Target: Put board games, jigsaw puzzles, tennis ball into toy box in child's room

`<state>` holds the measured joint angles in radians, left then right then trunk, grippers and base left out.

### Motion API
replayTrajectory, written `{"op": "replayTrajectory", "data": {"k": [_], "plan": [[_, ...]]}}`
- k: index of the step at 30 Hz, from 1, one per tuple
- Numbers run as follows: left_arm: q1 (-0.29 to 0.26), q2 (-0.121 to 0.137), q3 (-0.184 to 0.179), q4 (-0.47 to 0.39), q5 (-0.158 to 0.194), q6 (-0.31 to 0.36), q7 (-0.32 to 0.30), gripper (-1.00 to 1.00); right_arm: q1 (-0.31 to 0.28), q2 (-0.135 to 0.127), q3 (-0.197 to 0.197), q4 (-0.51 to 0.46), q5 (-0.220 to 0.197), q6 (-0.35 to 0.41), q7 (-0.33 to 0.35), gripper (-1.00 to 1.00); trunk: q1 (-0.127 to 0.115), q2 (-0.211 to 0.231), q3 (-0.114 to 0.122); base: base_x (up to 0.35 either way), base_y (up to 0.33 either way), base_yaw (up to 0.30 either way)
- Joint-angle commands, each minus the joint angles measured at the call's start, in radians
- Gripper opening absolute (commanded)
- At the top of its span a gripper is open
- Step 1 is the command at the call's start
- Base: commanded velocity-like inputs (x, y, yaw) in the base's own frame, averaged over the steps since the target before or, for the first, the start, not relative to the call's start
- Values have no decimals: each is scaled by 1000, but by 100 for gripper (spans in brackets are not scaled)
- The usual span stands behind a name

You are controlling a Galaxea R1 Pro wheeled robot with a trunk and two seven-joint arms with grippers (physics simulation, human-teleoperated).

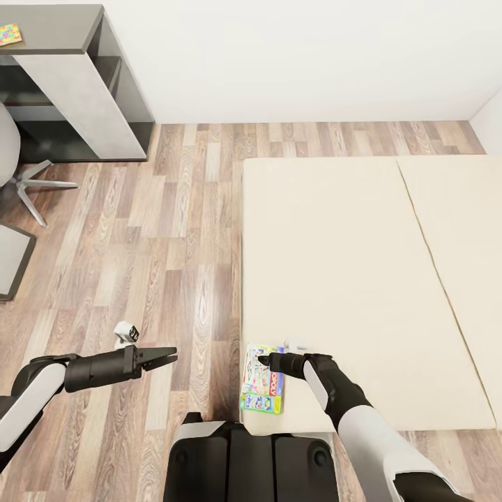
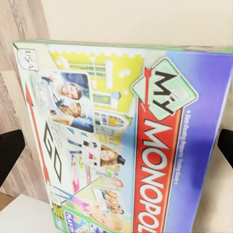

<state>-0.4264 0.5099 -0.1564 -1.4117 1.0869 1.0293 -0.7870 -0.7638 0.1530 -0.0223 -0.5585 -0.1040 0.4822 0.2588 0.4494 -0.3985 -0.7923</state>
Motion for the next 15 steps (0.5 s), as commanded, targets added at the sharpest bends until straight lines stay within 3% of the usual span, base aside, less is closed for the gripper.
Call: {"op": "replayTrajectory", "data": {"k": [1,15], "plan": [[-1,1,-1,0,1,3,-3,100,0,0,-2,-1,-10,7,-1,100,1,-2,-1,0,81,0],[-1,0,-1,0,1,3,-3,100,0,0,-2,-1,-10,7,-1,100,1,-2,-1,0,39,0]]}}
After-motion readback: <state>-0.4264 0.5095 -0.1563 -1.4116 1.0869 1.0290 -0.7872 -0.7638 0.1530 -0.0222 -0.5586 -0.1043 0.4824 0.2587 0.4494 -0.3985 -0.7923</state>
